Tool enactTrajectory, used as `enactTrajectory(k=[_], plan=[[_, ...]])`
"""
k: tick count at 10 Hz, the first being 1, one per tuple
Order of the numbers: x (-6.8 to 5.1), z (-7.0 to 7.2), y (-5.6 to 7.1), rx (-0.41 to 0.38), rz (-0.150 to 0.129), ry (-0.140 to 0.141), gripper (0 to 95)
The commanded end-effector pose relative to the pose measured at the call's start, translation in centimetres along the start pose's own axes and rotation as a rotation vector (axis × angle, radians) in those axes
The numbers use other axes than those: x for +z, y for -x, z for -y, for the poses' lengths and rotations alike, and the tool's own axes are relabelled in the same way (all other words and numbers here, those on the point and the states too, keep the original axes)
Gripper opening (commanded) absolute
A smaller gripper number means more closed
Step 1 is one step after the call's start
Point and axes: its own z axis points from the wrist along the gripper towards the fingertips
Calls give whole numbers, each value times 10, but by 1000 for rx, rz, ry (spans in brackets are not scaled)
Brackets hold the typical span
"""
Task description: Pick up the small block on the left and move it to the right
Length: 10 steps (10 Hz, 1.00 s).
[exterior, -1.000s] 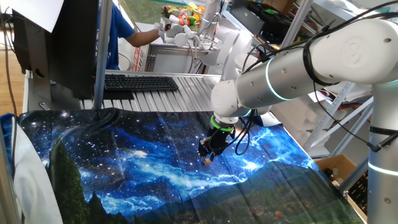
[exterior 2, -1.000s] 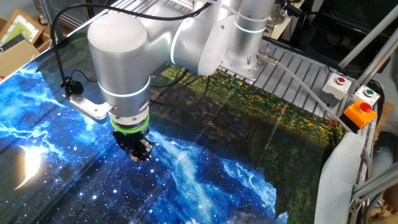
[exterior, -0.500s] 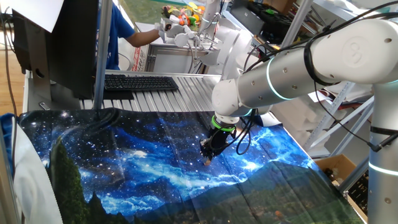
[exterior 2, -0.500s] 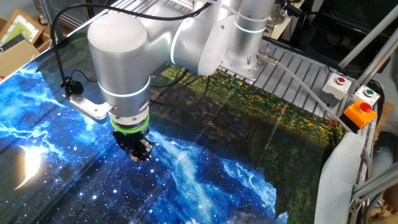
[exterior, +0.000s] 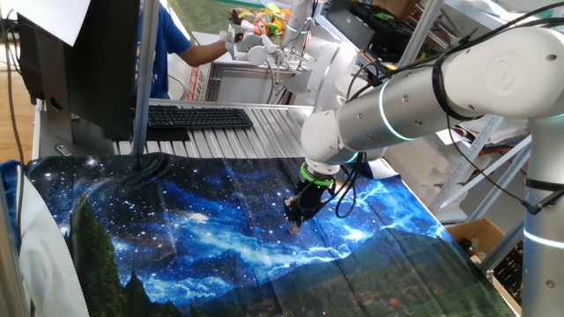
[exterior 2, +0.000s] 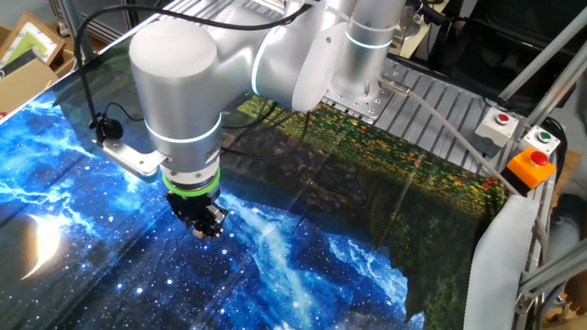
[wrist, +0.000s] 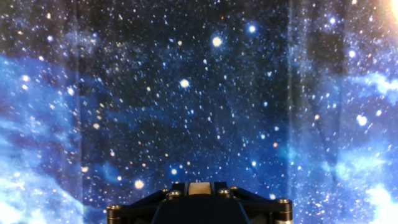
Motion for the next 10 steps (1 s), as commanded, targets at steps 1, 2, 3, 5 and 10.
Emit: enactTrajectory(k=[1, 2, 3, 5, 10], plan=[[-7, 1, -3, -1, -1, -2, 0], [-10, 2, -4, -1, -3, -2, 0], [-13, 2, -5, 0, -6, -2, 0], [-21, 3, -8, 10, -8, -3, 0], [-63, 5, -7, 32, -33, -20, 0]])
